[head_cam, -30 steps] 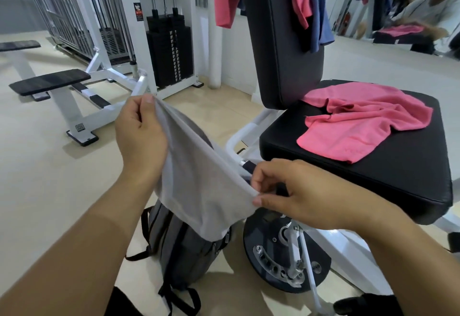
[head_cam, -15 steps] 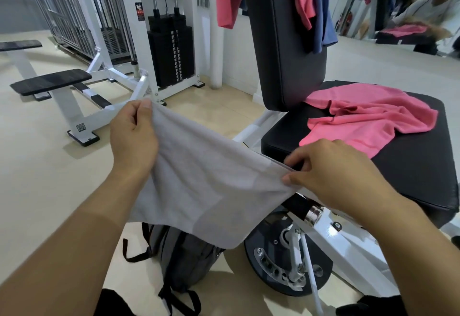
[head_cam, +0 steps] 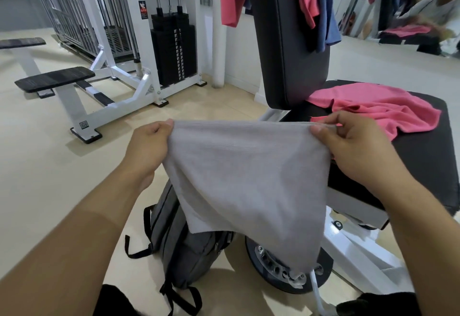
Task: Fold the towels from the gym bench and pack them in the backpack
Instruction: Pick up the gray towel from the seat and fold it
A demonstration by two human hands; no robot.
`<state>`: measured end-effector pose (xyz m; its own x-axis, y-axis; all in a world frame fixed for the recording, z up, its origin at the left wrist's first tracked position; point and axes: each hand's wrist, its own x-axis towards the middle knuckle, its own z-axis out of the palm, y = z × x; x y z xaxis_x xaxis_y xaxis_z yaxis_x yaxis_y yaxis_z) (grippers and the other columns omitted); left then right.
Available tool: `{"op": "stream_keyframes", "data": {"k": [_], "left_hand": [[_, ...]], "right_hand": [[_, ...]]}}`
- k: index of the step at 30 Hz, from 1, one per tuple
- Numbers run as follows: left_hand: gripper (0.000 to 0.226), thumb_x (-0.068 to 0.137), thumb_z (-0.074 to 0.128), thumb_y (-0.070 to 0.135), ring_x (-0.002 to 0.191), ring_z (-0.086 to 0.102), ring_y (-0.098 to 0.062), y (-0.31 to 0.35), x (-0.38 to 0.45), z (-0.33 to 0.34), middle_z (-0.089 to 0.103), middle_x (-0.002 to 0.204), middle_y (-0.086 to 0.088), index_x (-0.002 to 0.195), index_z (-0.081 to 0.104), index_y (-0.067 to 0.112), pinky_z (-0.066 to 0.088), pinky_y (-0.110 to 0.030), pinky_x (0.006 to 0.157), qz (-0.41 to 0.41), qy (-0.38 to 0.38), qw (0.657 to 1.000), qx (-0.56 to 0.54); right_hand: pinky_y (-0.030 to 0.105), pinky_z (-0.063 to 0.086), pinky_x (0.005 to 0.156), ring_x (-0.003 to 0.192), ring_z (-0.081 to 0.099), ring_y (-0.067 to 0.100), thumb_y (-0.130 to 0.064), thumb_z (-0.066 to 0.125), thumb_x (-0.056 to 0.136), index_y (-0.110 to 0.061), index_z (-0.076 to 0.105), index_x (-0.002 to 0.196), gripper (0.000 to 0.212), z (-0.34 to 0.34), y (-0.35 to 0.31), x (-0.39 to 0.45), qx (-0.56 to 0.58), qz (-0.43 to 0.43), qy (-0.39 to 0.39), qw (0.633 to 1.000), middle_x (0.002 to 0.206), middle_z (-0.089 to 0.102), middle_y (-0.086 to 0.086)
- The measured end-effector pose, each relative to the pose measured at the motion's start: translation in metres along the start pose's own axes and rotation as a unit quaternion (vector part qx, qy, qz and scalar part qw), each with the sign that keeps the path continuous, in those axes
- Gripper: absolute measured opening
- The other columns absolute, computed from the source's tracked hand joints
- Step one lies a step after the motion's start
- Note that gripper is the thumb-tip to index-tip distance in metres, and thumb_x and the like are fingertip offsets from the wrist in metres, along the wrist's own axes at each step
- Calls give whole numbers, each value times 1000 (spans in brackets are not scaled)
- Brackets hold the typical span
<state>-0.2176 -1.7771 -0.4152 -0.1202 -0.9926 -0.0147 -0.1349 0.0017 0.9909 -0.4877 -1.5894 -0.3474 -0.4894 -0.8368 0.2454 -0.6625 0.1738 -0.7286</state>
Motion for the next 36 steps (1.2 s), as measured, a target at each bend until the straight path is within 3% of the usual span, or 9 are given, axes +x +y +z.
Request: {"op": "stream_keyframes", "data": {"k": [3, 5, 9, 12, 15, 17, 22, 26, 36], "left_hand": [[31, 104, 56, 32, 85, 71, -13, 11, -9, 8, 79, 91, 3, 85, 78, 20, 55, -34, 88, -11, -49, 997, -62], [29, 104, 56, 32, 86, 70, -16, 15, -13, 11, 79, 91, 2, 88, 78, 20, 54, -35, 85, 2, -36, 996, -84], [30, 102, 58, 27, 71, 67, -16, 28, -28, 23, 77, 81, 4, 80, 78, 24, 52, -38, 72, 35, -9, 994, -107], [25, 96, 61, 36, 75, 66, -20, 34, -46, 37, 77, 83, -4, 84, 80, 24, 54, -45, 73, 114, -45, 990, -63], [24, 99, 61, 35, 74, 67, -25, 37, -65, 49, 76, 82, -6, 87, 80, 23, 54, -46, 71, 166, -87, 982, -16], [25, 101, 61, 29, 71, 67, -21, 40, -79, 56, 76, 78, 2, 86, 80, 26, 56, -42, 69, 193, -118, 974, 6], [24, 101, 60, 21, 64, 66, -17, 43, -99, 66, 77, 74, 5, 96, 81, 29, 56, -35, 62, 214, -182, 960, 15], [25, 101, 59, 14, 68, 70, 0, 43, -104, 68, 79, 80, 14, 97, 81, 25, 54, -16, 62, 201, -209, 957, 0], [32, 102, 57, 12, 71, 75, -7, 41, -105, 64, 80, 82, 13, 89, 82, 28, 57, -18, 62, 198, -216, 956, 8]], "right_hand": [[33, 57, 66, 69, 64, 18, -32, 70, 94, -20, 68, 86, 15, -4, 7, 4, 60, 36, 31, 997, 75, 74, -2], [31, 54, 53, 62, 57, 21, -24, 70, 94, -13, 65, 87, 14, -6, 2, 2, 152, 51, 28, 987, 70, 67, 6], [30, 49, 42, 46, 53, 23, -5, 67, 93, -11, 67, 96, 6, -3, -14, -13, 224, 38, -48, 973, 59, 60, 9], [28, 56, 51, 62, 71, 26, -7, 69, 92, -8, 73, 102, 11, -3, -31, -30, 237, 16, -196, 952, 74, 74, 9], [29, 62, 75, 89, 76, 29, -12, 74, 85, -16, 69, 116, 31, 1, -37, -40, 204, -19, -311, 928, 99, 78, 6], [33, 61, 85, 87, 76, 17, -15, 73, 91, -21, 72, 110, 21, 11, -32, -41, 136, -72, -252, 955, 93, 79, -2], [36, 54, 66, 70, 63, 13, -36, 79, 83, -32, 79, 89, 7, 26, -21, -34, 61, -152, -62, 985, 78, 69, -6], [39, 53, 80, 92, 63, 9, -43, 79, 79, -32, 77, 87, 13, 26, -18, -29, 44, -158, -63, 985, 90, 66, -12], [31, 50, 79, 91, 62, 11, -36, 80, 83, -29, 75, 86, 9, 29, -16, -30, 46, -170, -46, 983, 87, 69, -12]]}}
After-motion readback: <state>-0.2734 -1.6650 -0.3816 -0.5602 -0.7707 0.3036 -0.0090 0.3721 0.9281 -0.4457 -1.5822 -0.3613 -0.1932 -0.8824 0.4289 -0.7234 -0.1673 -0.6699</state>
